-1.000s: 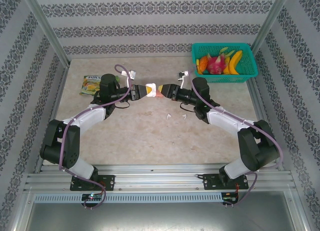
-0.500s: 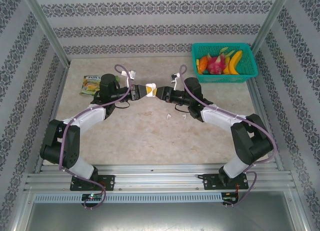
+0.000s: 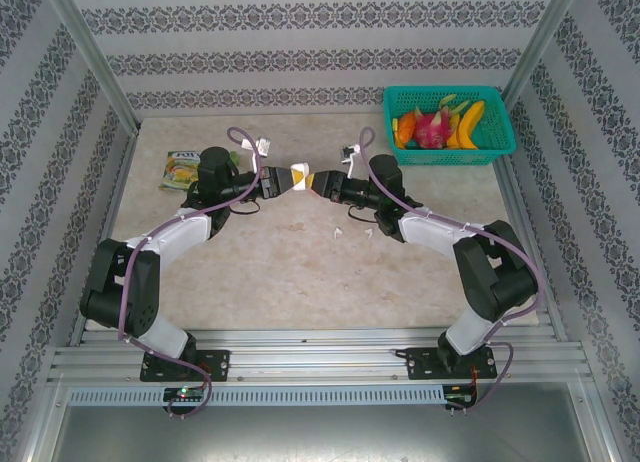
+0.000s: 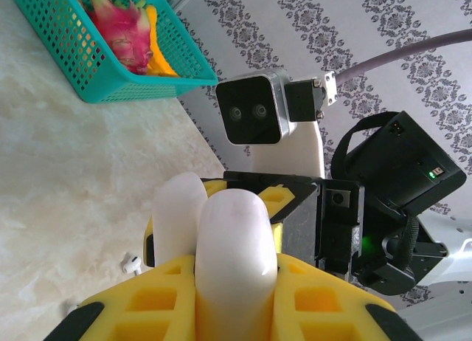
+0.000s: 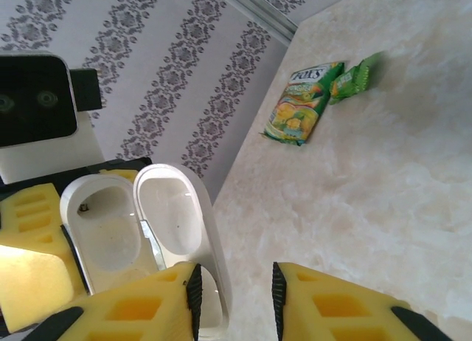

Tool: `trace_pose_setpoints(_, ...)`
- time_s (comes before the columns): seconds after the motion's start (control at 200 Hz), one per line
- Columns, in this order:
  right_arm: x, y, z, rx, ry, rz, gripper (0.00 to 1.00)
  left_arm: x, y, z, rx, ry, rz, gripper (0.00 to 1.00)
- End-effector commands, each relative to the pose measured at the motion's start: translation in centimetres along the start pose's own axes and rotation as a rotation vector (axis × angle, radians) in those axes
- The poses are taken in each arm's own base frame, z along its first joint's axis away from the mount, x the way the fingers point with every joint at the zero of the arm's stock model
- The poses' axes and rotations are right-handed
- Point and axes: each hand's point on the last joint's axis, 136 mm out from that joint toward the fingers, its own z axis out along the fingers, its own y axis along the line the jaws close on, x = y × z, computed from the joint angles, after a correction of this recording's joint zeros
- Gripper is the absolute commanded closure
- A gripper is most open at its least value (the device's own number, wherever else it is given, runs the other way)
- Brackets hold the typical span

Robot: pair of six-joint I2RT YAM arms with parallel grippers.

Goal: Insert the wireless bluetooth earbuds into the charging case

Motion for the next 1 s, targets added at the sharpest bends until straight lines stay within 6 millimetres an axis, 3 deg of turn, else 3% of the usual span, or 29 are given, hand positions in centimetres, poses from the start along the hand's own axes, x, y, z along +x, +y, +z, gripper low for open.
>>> trace_pose_setpoints(0.0, -0.9, 0.9, -0.3, -0.087, -0.026, -0.009, 0.67, -0.9, -2.2, -0.3, 0.062, -0.013, 0.06, 0.91)
trace_pose_setpoints(0.21, -1.5, 1.1, -0.5, -0.148, -0.031, 0.017, 0.69, -1.3, -2.6, -0.3, 0.086, -0.031, 0.054, 0.91)
trace_pose_setpoints(0.994, -0.4, 2.3, 1.0, -0.235, 0.043, 0.018, 0.7, -2.2, -2.1, 0.3, 0.097, -0.057, 0.029, 0.91)
